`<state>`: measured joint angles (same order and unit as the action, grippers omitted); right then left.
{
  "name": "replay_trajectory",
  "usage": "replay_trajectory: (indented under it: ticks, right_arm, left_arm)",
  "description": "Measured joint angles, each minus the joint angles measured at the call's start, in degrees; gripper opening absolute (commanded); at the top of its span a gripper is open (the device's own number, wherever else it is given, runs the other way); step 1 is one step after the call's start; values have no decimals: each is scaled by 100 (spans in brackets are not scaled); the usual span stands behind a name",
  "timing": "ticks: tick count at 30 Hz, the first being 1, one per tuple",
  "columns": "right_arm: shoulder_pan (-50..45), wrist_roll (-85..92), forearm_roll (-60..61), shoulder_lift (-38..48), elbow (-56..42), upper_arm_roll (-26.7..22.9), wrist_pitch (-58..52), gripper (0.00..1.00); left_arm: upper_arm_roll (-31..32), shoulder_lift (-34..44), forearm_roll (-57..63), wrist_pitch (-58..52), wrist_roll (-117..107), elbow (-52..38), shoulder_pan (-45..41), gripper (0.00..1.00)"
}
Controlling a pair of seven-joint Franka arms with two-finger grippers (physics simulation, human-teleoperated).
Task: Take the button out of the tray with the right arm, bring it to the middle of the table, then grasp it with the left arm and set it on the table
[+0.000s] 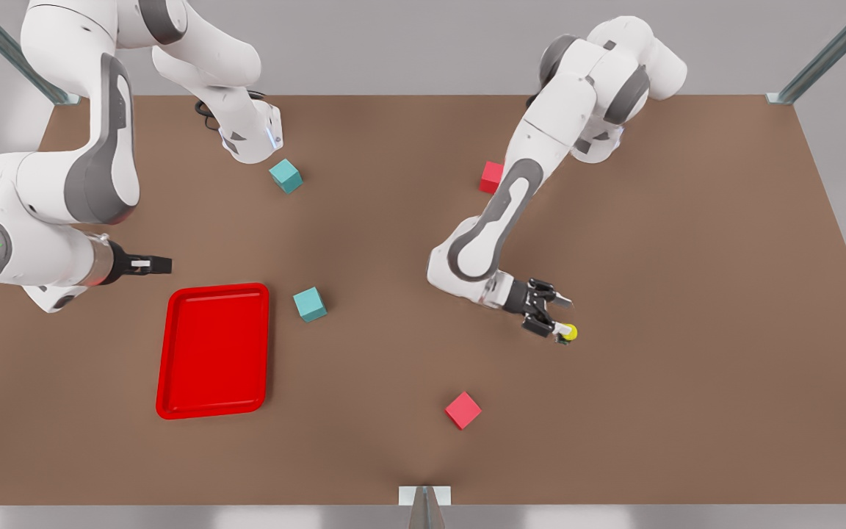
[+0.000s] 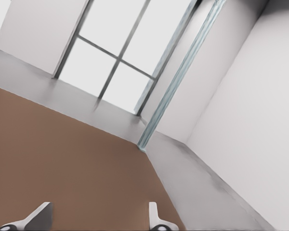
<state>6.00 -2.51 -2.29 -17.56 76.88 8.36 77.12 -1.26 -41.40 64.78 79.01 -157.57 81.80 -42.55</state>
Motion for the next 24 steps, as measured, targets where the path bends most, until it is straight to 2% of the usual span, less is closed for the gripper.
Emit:
replay_trajectory:
  ticks: [1, 3, 5, 7, 9, 11, 24]
  right_arm:
    - [4, -1, 1, 0, -1, -1, 0, 100]
    - [6, -2, 4, 0, 0, -2, -1, 100]
    - [6, -3, 21, 0, -3, -5, -1, 100]
    - [12, -4, 53, 0, -4, -10, -1, 100]
    - [12, -4, 74, 0, -4, -17, -1, 100]
    - [11, -5, 86, 0, -4, -25, -1, 100]
    - [126, 6, 274, 0, -2, -29, -2, 100]
  left_arm:
    - [-35, 214, -724, -90, 621, -670, 104, 100]
    - [-67, 533, -2824, -289, 2044, -1627, 1034, 100]
    - [-84, 1064, -4546, -689, 3504, -2182, 1872, 100]
    - [-85, 1866, -5447, -1039, 4884, -2275, 2263, 100]
    - [-77, 2602, -5871, -1118, 6138, -1815, 2442, 100]
    - [-77, 2875, -6118, -1069, 7259, -1440, 2490, 100]
    - [-78, 3103, -6441, -915, 12186, -1123, 2478, 100]
